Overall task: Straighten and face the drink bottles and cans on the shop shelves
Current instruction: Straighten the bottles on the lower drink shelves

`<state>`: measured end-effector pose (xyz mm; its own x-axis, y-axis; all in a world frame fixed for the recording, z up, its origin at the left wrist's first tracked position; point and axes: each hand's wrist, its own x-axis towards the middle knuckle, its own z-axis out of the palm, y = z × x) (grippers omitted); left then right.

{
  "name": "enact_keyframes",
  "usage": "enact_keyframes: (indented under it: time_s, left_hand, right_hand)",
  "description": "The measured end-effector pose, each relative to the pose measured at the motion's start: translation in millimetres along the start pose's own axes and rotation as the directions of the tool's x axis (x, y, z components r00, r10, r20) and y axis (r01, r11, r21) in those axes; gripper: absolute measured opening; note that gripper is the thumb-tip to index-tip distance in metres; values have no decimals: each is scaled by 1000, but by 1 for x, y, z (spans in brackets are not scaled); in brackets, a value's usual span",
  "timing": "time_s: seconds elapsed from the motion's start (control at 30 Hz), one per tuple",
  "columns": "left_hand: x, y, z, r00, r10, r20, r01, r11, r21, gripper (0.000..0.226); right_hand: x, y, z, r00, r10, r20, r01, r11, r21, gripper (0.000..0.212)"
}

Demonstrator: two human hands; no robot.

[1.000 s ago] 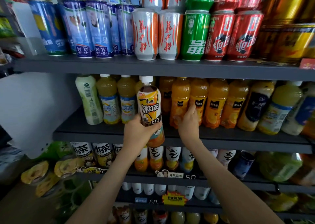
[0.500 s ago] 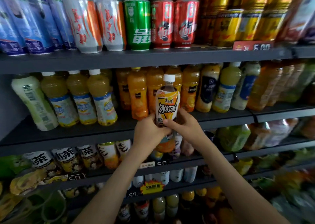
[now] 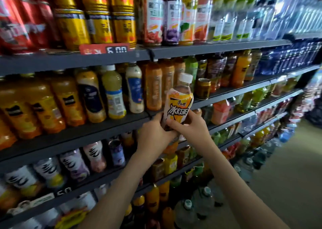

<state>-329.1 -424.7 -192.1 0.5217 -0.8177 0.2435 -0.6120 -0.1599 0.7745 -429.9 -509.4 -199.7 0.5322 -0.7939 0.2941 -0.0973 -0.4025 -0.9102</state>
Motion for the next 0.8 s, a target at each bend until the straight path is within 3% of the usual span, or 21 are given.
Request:
enact_keyframes:
  time_s: [0.2, 0.4, 0.57, 0.8]
  left_hand:
    - [42, 62, 91, 980, 78, 186, -61, 994, -92, 59]
    - [107, 98, 180, 954, 151, 258, -96, 972, -215, 49]
    - [180, 129, 262, 967, 170, 191, -120, 962, -245, 39]
    - [281, 189, 358, 987, 154, -32, -158, 969, -188, 38]
  right_hand:
    - [22, 45, -109, 991, 18, -136, -19, 1000, -5, 24]
    - [74, 97, -193, 960, 48, -278, -38, 998, 40, 20]
    - [137, 143, -267, 940, 69, -335, -62, 998, 30, 25]
    - [231, 188, -383, 889, 79, -452, -64, 997, 47, 21]
